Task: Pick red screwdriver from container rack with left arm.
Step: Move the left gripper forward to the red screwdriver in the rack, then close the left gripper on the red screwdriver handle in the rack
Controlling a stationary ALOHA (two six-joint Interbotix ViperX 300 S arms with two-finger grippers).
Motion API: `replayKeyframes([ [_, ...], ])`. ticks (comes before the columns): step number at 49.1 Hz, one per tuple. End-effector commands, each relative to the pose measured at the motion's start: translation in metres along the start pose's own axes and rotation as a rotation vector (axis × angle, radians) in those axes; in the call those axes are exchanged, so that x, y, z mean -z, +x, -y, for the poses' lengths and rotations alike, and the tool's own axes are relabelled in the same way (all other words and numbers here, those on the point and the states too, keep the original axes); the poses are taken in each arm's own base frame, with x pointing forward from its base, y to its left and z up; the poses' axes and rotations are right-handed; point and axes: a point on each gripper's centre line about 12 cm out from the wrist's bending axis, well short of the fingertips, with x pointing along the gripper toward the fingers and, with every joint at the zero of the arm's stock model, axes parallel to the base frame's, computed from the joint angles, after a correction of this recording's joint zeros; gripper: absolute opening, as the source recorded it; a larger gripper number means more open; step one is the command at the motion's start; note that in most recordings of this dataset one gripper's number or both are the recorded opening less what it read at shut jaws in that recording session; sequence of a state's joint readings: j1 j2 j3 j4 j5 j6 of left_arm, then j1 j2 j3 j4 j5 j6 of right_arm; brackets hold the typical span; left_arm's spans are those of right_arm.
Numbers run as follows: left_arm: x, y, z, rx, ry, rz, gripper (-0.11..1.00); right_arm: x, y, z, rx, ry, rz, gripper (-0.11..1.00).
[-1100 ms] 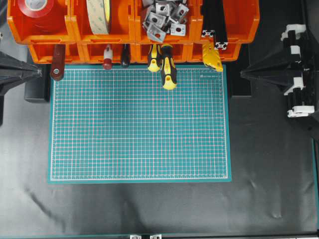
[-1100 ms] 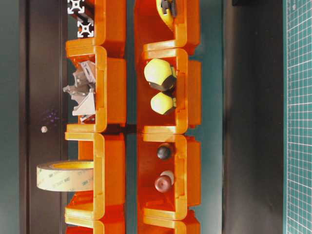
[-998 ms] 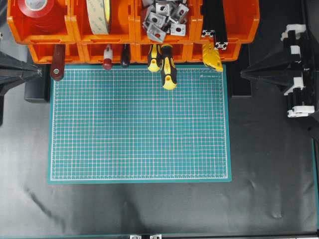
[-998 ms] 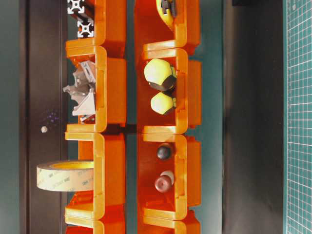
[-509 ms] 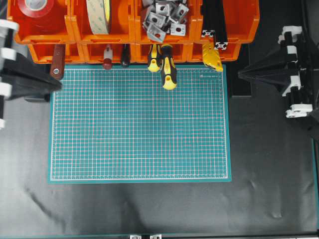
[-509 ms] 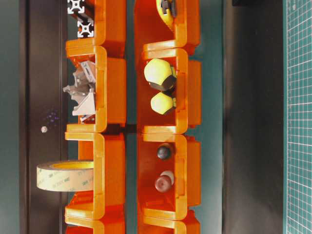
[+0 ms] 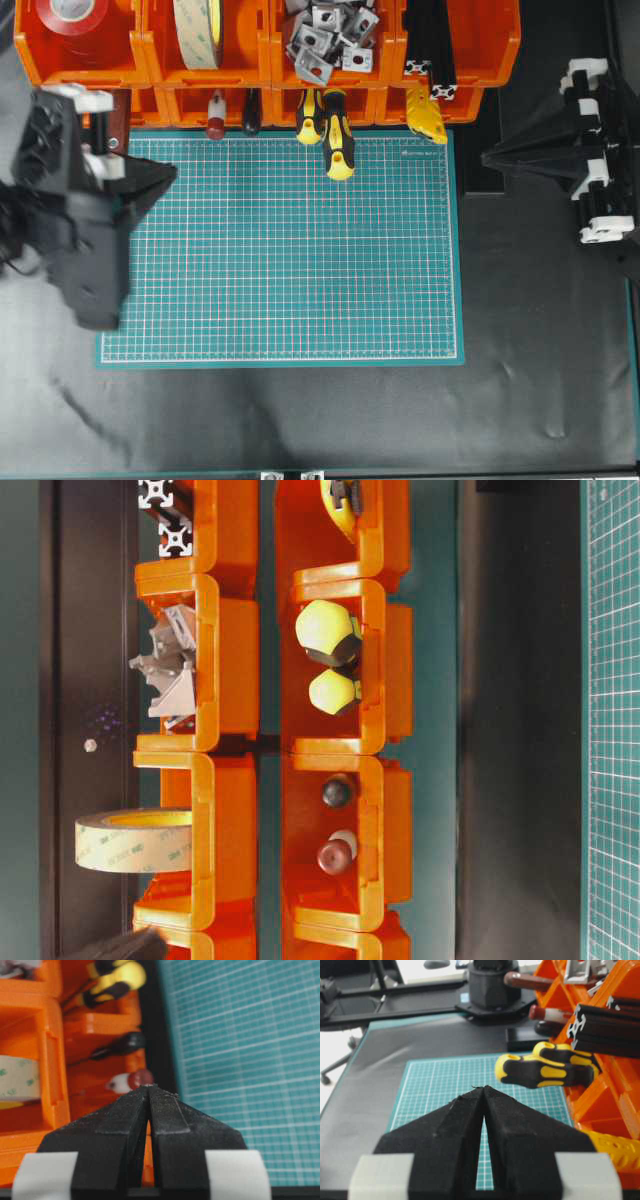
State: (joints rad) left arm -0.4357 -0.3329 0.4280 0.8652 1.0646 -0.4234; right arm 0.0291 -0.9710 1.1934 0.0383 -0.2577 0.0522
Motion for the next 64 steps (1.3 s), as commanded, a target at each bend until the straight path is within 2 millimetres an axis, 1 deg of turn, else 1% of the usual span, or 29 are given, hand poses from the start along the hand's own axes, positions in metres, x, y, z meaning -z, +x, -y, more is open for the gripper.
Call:
replayKeyframes([
  [1,-0.01,0.006,0.007,-0.113,0.031,-0.018,0.0,-0.01,0.0,-0.002,-0.006,0.002,0.015,0.0],
  [8,-0.004,0.036,0.03,-0.18,0.106,-0.19,0.0,-0.011,-0.002,-0.002,-0.007,0.003,0.018,0.0],
  [12,-0.005,0.05,0.043,-0.182,0.132,-0.219,0.0,-0.011,-0.003,-0.002,-0.009,0.002,0.018,0.0],
  [16,-0.006,0.057,0.048,-0.184,0.141,-0.233,0.0,-0.009,-0.005,-0.002,-0.009,-0.001,0.009,0.0],
  [30,-0.009,0.067,0.034,-0.2,0.101,-0.251,0.0,-0.003,-0.01,-0.002,-0.008,-0.002,-0.015,0.0],
  [39,-0.016,0.069,0.035,-0.182,0.092,-0.222,0.0,0.002,-0.012,-0.001,-0.007,-0.004,-0.034,0.0],
  [44,-0.015,0.069,0.035,-0.18,0.094,-0.223,0.0,0.004,-0.013,-0.001,-0.008,-0.007,-0.042,0.0],
  [52,-0.012,0.072,0.03,-0.187,0.086,-0.237,0.01,0.005,-0.014,-0.001,-0.008,-0.012,-0.042,0.0],
  [55,-0.011,0.074,0.027,-0.191,0.077,-0.24,0.06,0.005,-0.014,-0.001,-0.008,-0.012,-0.041,0.0],
  [57,-0.01,0.076,0.025,-0.193,0.071,-0.246,0.14,0.005,-0.014,-0.001,-0.008,-0.012,-0.041,0.0],
  [61,-0.008,0.079,0.022,-0.196,0.065,-0.254,0.37,0.005,-0.014,-0.001,-0.008,-0.012,-0.039,0.0],
  [64,-0.005,0.082,0.02,-0.193,0.063,-0.258,0.58,0.005,-0.014,-0.001,-0.008,-0.014,-0.041,0.0],
])
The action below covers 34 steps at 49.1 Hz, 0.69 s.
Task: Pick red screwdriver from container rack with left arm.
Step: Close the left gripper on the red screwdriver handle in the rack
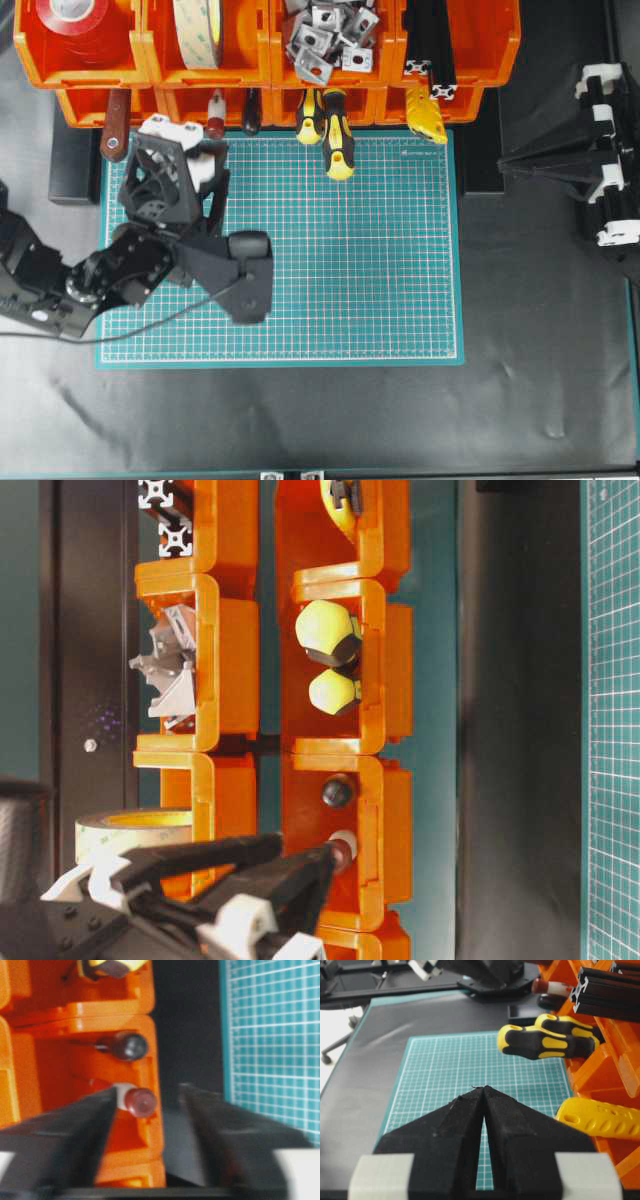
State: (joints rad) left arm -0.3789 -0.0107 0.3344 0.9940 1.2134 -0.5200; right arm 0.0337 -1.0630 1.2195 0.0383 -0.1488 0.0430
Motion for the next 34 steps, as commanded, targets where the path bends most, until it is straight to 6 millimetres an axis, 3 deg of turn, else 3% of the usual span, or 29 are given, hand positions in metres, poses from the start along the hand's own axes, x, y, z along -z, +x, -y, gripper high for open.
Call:
replayKeyframes([
  [1,-0.001,0.001,-0.01,-0.002,-0.03,0.011,0.64,-0.004,0.001,-0.001,-0.003,-0.004,0.004,0.0],
  [5,0.003,0.005,-0.009,0.004,-0.029,0.003,0.83,-0.003,0.0,-0.001,-0.003,-0.005,0.004,0.0],
  [8,0.005,0.009,-0.009,0.006,-0.028,-0.002,0.9,-0.003,0.0,-0.001,-0.003,-0.004,0.006,0.0],
  [21,0.021,0.027,-0.017,0.013,-0.036,-0.024,0.88,-0.001,-0.002,-0.001,-0.004,-0.005,0.01,0.0],
  [34,0.022,0.03,-0.02,0.021,-0.043,-0.013,0.87,-0.002,-0.003,-0.001,-0.004,-0.002,0.015,0.0],
])
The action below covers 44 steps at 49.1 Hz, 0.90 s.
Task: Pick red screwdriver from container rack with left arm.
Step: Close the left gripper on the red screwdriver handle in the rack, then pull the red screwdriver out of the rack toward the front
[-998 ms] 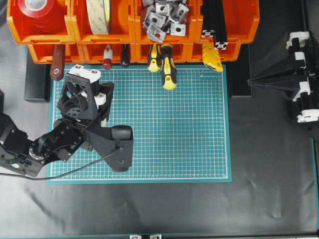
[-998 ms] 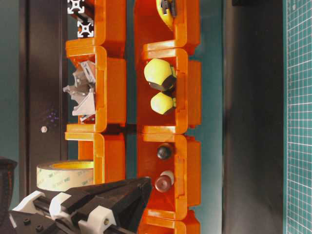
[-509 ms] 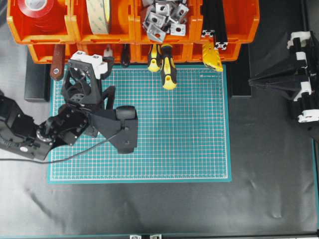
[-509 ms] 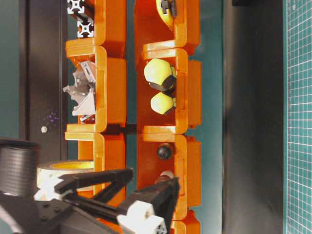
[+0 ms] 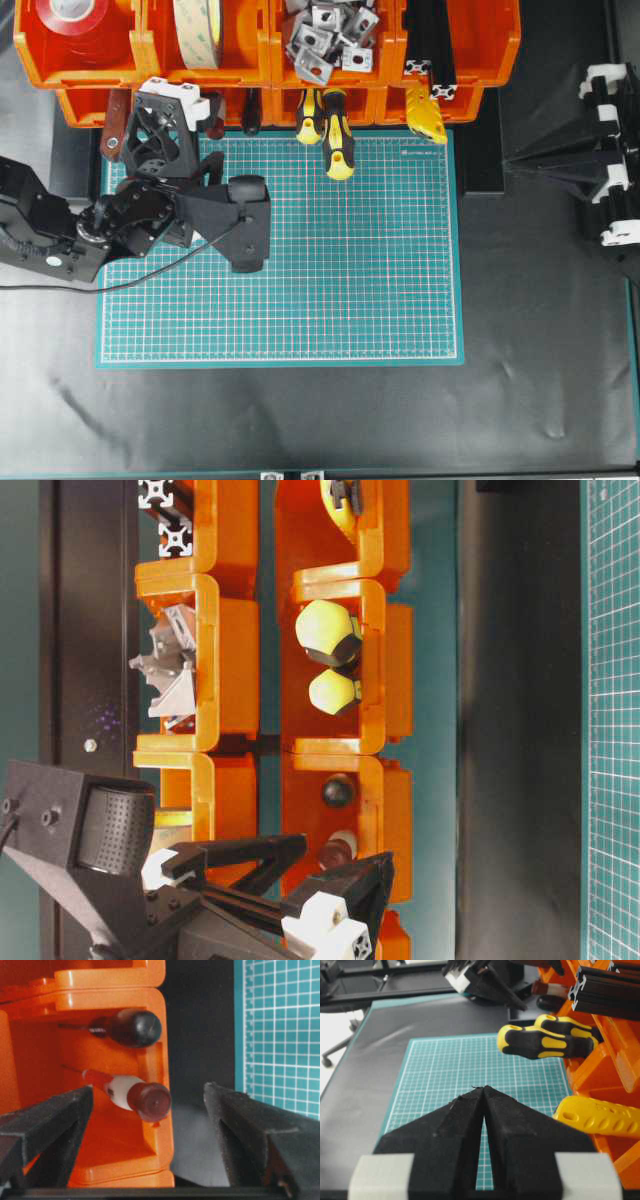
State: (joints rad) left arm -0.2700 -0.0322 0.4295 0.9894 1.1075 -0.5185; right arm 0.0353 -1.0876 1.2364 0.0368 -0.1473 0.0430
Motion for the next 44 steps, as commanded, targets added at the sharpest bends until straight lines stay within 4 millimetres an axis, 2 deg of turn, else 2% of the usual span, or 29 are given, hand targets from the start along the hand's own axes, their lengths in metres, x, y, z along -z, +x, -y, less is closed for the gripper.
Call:
replayKeyframes([
  [1,-0.003,-0.008,-0.011,-0.005,-0.032,0.027,0.87,-0.005,0.001,-0.001,-0.002,-0.002,0.009,0.0],
  [9,-0.003,-0.008,-0.011,-0.003,-0.035,0.031,0.85,-0.005,0.001,0.0,-0.001,-0.003,0.009,0.0],
  [15,-0.003,-0.008,-0.01,-0.002,-0.032,0.03,0.78,-0.005,0.001,0.0,-0.001,-0.002,0.009,0.0],
  [20,-0.002,-0.008,-0.01,-0.003,-0.03,0.028,0.63,-0.005,0.001,-0.001,-0.002,-0.002,0.009,0.0],
  [27,-0.004,-0.011,-0.01,-0.004,-0.022,0.033,0.32,-0.006,0.001,-0.001,-0.002,0.0,0.011,0.0],
  [34,-0.014,-0.025,-0.011,0.001,-0.028,0.073,0.31,-0.005,0.001,0.0,-0.001,0.0,0.009,0.0],
  [44,-0.03,-0.071,-0.024,-0.018,-0.069,0.131,0.29,-0.005,0.001,0.0,-0.001,0.0,0.009,0.0],
])
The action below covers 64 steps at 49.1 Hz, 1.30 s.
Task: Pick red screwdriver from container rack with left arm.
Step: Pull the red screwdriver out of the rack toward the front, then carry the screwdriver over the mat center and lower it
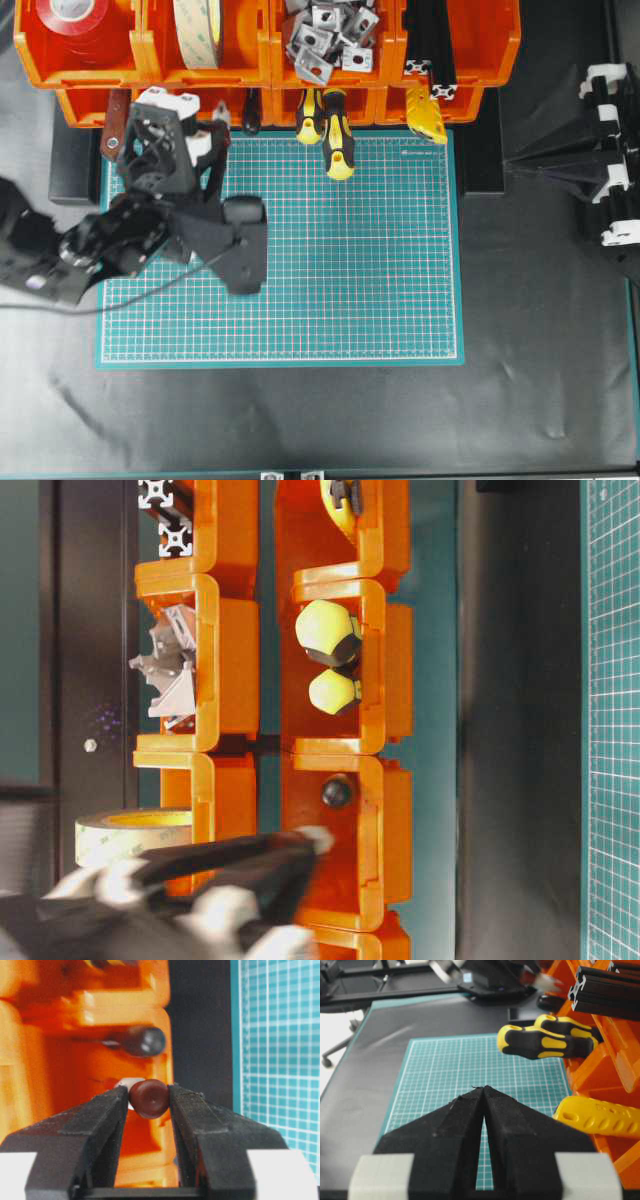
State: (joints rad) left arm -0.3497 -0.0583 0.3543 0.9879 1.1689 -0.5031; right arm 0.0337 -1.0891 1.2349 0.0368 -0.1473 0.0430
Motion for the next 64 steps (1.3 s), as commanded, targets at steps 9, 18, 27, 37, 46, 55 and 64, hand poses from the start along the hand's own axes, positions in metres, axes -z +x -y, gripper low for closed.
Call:
replayKeyframes([
  [9,-0.024,-0.08,-0.03,-0.005,-0.052,0.136,0.26,-0.005,0.001,-0.001,-0.002,0.007,0.008,0.0],
  [18,-0.035,-0.137,-0.027,0.035,0.016,0.26,0.26,-0.004,0.001,-0.001,-0.003,0.015,0.003,0.0],
  [27,-0.032,-0.186,-0.006,0.053,0.075,0.277,0.26,-0.006,0.0,-0.001,-0.003,0.033,0.009,0.0],
  [37,-0.035,-0.214,0.023,0.077,0.116,0.31,0.26,-0.017,-0.007,-0.001,-0.005,0.037,0.06,0.0],
  [46,-0.05,-0.191,0.057,0.101,0.173,0.361,0.26,-0.028,-0.013,-0.002,-0.01,0.051,0.099,0.0],
  [55,-0.051,-0.148,0.082,0.134,0.248,0.394,0.26,-0.035,-0.021,-0.002,-0.01,0.1,0.096,0.0],
  [64,-0.043,-0.096,0.091,0.174,0.285,0.393,0.26,-0.034,-0.023,-0.002,-0.009,0.137,0.083,0.0],
])
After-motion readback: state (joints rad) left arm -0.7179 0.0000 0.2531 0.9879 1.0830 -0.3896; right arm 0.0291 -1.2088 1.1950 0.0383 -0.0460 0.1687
